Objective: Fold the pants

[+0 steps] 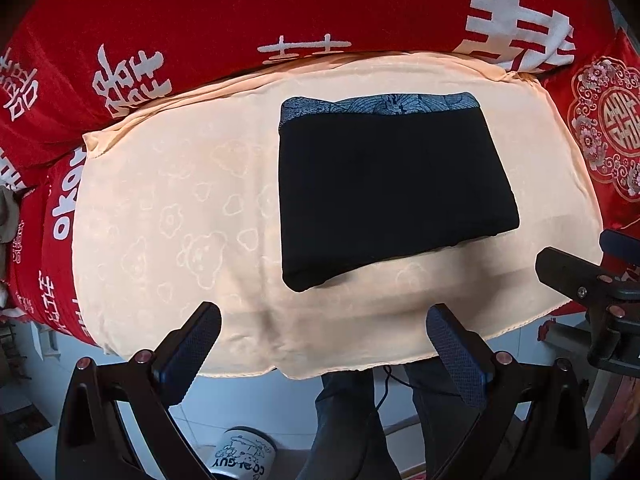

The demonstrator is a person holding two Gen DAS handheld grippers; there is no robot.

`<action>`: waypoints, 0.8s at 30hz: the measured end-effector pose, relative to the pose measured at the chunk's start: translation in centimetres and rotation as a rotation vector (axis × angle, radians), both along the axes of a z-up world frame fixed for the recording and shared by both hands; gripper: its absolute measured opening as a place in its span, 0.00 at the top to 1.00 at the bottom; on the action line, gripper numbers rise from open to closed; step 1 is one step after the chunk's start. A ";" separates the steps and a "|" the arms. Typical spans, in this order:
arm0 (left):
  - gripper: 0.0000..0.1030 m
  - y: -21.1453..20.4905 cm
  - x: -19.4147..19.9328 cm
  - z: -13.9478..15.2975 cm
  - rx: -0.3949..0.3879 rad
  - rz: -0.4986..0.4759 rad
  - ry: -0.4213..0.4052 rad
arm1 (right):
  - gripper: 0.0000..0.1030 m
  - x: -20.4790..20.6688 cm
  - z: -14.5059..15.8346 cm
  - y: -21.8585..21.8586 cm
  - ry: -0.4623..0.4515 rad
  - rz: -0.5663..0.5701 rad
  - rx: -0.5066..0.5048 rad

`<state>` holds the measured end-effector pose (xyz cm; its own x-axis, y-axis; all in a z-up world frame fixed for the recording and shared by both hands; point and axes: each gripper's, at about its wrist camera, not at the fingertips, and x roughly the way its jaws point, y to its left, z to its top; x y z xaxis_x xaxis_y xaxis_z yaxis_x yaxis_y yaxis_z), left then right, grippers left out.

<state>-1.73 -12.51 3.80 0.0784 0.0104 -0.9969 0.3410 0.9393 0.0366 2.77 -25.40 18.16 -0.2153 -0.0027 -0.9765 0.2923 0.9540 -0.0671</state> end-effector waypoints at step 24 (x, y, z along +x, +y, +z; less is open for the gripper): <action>0.00 -0.1 -0.4 0.2 -0.016 -0.016 -0.011 | 0.00 -0.3 0.0 0.3 0.003 0.007 0.000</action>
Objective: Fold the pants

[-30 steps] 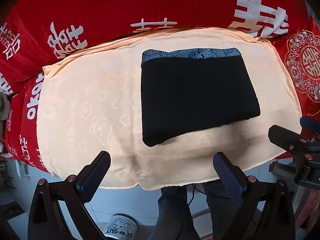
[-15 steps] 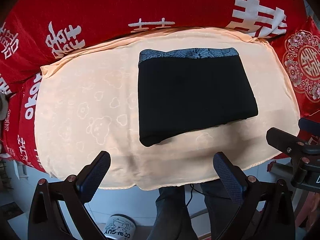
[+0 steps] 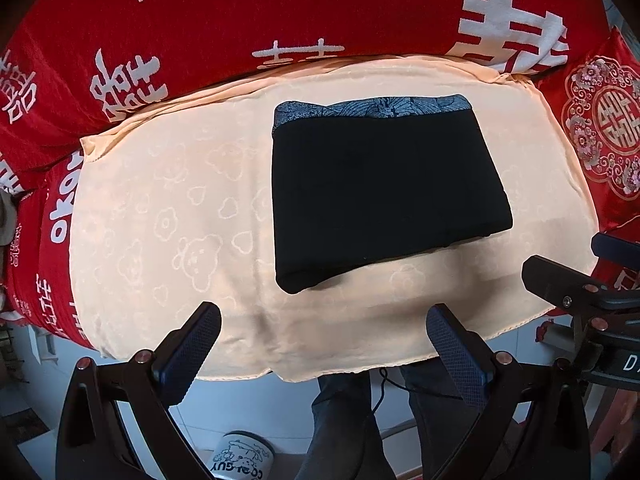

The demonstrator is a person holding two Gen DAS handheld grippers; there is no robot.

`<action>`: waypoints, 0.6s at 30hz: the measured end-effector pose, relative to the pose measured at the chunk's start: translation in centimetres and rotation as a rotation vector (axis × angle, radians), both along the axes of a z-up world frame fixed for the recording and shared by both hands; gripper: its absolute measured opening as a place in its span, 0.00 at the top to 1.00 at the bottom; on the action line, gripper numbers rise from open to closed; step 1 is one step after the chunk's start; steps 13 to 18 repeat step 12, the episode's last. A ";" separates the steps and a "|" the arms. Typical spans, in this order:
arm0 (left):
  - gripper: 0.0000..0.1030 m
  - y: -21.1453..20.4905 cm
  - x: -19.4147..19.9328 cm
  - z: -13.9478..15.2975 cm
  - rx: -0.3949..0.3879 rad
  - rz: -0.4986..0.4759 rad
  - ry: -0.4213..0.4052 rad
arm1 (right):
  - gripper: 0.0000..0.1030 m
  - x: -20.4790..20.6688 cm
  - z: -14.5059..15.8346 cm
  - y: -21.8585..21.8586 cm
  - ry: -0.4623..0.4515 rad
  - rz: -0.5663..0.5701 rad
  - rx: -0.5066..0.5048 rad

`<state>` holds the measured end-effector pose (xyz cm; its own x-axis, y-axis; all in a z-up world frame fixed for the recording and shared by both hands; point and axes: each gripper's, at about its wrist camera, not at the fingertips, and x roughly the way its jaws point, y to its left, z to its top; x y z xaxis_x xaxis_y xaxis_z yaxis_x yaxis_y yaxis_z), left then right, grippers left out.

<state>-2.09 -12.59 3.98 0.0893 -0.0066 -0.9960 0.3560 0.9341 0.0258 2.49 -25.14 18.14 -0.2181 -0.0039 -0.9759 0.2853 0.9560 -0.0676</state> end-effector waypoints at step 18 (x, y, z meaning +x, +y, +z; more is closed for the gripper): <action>0.00 -0.3 0.2 0.3 -0.024 -0.008 -0.009 | 0.00 -0.1 -0.3 -0.1 0.006 -0.007 0.000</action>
